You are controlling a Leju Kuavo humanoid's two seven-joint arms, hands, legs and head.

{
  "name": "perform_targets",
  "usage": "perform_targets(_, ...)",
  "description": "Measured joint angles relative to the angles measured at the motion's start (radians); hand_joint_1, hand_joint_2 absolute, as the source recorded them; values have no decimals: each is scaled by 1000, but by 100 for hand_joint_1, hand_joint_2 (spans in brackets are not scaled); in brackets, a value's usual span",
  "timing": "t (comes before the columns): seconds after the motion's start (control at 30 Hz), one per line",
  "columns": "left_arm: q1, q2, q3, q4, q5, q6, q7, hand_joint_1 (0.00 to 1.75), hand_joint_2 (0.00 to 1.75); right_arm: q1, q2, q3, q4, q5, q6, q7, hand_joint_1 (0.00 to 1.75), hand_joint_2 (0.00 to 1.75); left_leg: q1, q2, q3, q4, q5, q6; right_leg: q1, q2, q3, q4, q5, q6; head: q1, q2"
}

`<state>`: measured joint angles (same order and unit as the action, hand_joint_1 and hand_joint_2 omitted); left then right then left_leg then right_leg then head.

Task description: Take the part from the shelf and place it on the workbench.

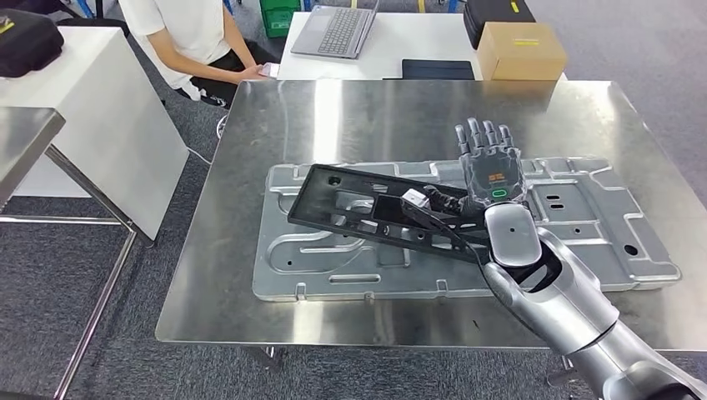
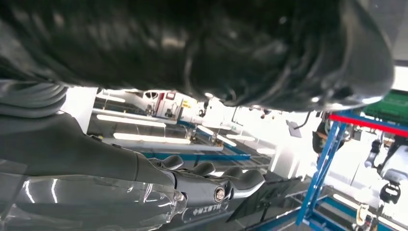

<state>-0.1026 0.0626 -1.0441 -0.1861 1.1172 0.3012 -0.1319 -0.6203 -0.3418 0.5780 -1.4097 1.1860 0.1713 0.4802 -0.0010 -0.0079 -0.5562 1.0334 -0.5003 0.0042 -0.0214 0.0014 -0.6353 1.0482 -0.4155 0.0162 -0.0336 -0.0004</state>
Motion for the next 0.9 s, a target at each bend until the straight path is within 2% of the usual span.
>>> perform_targets(0.07,0,0,0,0,-1,0,0,0,0,0,-3,-1,-2,0,0,0,0,0,-2,1,-7,-3,15,14,0,1,-3,-6,10,15,1,0)
perform_targets(0.1,1,0,0,0,-1,0,0,0,0,0,-4,-2,-2,0,0,0,0,0,-1,3,-10,-8,24,23,-1,2,-6,-2,4,20,1,0)
perform_targets(0.13,1,-1,0,0,-2,0,0,0,0,1,-7,-3,-2,0,0,0,0,0,0,5,-16,-13,34,32,-1,2,-15,18,-18,23,2,0)
perform_targets(0.17,0,-1,0,0,-3,0,-1,0,0,1,-9,-4,-2,0,1,1,0,0,0,7,-25,-18,44,39,-1,1,-31,58,-57,25,3,0)
perform_targets(0.23,-1,-1,0,0,-3,1,-1,0,0,2,-12,-6,-2,0,1,1,0,0,-4,8,-48,-19,62,49,1,1,-72,184,-149,26,6,0)
perform_targets(0.27,-1,-1,0,0,-3,1,-1,0,0,3,-13,-7,-2,0,2,1,0,0,-7,8,-61,-18,71,51,2,1,-85,238,-175,26,6,0)
perform_targets(0.3,-1,-1,0,0,-4,1,-2,0,0,4,-14,-7,-2,0,3,1,0,0,-10,8,-73,-17,79,52,3,1,-84,267,-181,25,6,0)
perform_targets(0.33,-1,-1,0,0,-4,1,-2,0,0,5,-15,-7,-2,0,3,2,0,0,-13,8,-86,-15,88,52,4,1,-63,258,-165,22,6,0)
perform_targets(0.4,-1,-1,0,0,-6,2,-3,0,0,6,-18,-7,-4,0,4,2,0,0,-17,7,-109,-9,104,50,7,1,22,156,-116,12,6,0)
perform_targets(0.43,-2,-1,0,0,-6,2,-3,0,0,6,-19,-8,-6,0,4,2,0,0,-19,7,-119,-5,111,47,11,1,72,84,-108,6,6,0)
perform_targets(0.47,-1,-2,0,0,-6,3,-3,0,0,6,-20,-9,-10,0,5,4,0,0,-19,6,-123,-4,118,43,15,0,106,31,-106,0,6,0)
perform_targets(0.53,-1,-2,0,0,-6,3,-4,0,0,4,-22,-11,-17,1,8,6,0,0,-18,6,-126,-6,134,34,23,0,128,-20,-112,-10,8,0)
perform_targets(0.6,1,-1,0,1,-6,5,-3,0,0,4,-25,-12,-19,1,12,9,0,0,-17,4,-130,-14,148,22,21,-3,116,-28,-89,-22,11,0)
perform_targets(0.63,2,-1,0,2,-6,5,-3,0,0,5,-25,-12,-20,1,15,9,0,0,-17,3,-140,-6,132,16,18,-4,106,-32,-75,-28,10,0)
perform_targets(0.67,3,-1,0,2,-6,5,-3,0,0,5,-25,-12,-22,1,17,9,0,0,-16,2,-158,23,95,8,14,-5,92,-37,-59,-34,9,0)
perform_targets(0.7,3,-2,0,3,-6,5,-3,0,0,5,-25,-12,-25,1,19,9,0,0,-12,2,-178,74,41,2,11,-5,76,-38,-44,-38,8,0)
perform_targets(0.73,2,-3,0,3,-6,5,-3,0,0,6,-25,-12,-28,1,20,9,0,0,-8,2,-197,143,-14,-4,11,-5,58,-38,-30,-40,6,0)
perform_targets(0.77,2,-3,0,3,-6,5,-4,0,0,7,-26,-12,-29,1,22,10,0,0,-3,3,-210,213,-54,-9,10,-5,41,-37,-17,-41,5,0)
perform_targets(0.8,2,-3,0,3,-6,4,-4,0,0,8,-27,-12,-31,1,24,11,0,0,1,3,-212,263,-67,-13,10,-5,23,-36,-5,-39,5,0)
perform_targets(0.83,2,-3,0,3,-6,4,-4,0,0,10,-27,-12,-31,1,25,11,0,0,4,3,-199,283,-58,-17,9,-5,6,-34,6,-37,5,0)
perform_targets(0.87,2,-3,0,3,-6,3,-4,0,0,12,-28,-12,-32,1,26,12,0,0,6,3,-165,264,-36,-19,7,-5,-11,-31,17,-34,5,0)
perform_targets(0.9,1,-3,0,3,-5,2,-4,0,0,14,-28,-13,-34,1,27,12,0,0,8,3,-111,207,-14,-21,5,-5,-25,-27,27,-29,5,0)
